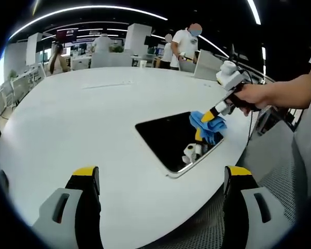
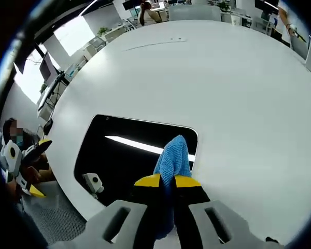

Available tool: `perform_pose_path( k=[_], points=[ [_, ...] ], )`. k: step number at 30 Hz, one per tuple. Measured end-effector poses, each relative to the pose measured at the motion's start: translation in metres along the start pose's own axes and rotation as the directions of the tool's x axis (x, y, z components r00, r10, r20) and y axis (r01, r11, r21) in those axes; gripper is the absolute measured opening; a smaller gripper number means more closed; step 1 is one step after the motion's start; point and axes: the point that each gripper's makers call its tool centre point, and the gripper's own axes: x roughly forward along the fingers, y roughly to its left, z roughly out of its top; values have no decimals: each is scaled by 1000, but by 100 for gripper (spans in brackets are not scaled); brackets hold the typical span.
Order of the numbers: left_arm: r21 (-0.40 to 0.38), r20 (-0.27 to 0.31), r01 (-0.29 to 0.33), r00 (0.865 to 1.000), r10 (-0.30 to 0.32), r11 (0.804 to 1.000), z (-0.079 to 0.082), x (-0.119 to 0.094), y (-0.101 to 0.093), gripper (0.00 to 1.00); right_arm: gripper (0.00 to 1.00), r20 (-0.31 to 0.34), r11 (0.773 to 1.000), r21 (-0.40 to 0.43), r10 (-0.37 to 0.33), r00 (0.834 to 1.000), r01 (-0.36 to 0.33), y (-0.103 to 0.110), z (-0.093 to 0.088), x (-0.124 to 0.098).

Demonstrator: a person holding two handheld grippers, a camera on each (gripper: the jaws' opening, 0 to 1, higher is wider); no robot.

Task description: Wipe the mirror surface with the cleaning cloth until all visible marks leave the cleaned area.

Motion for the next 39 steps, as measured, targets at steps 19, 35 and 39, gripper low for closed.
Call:
perform_pose_path(
  k=[19,35,39],
  points=[
    [-5,-1,5,1000,-5,1000,1,-1,-2,99,2,5,1000,-10,-14,1000,14,-8,25,11],
    [-5,-12,6,1000,-6,1000,-1,0,-3,99,2,9,999,-42,-32,999,32,-13,46,20],
    [-7,-11,3,1000,-3,1000,-1,0,-3,99,2,11,999,-25,-30,999,30,-14,47,20]
  ],
)
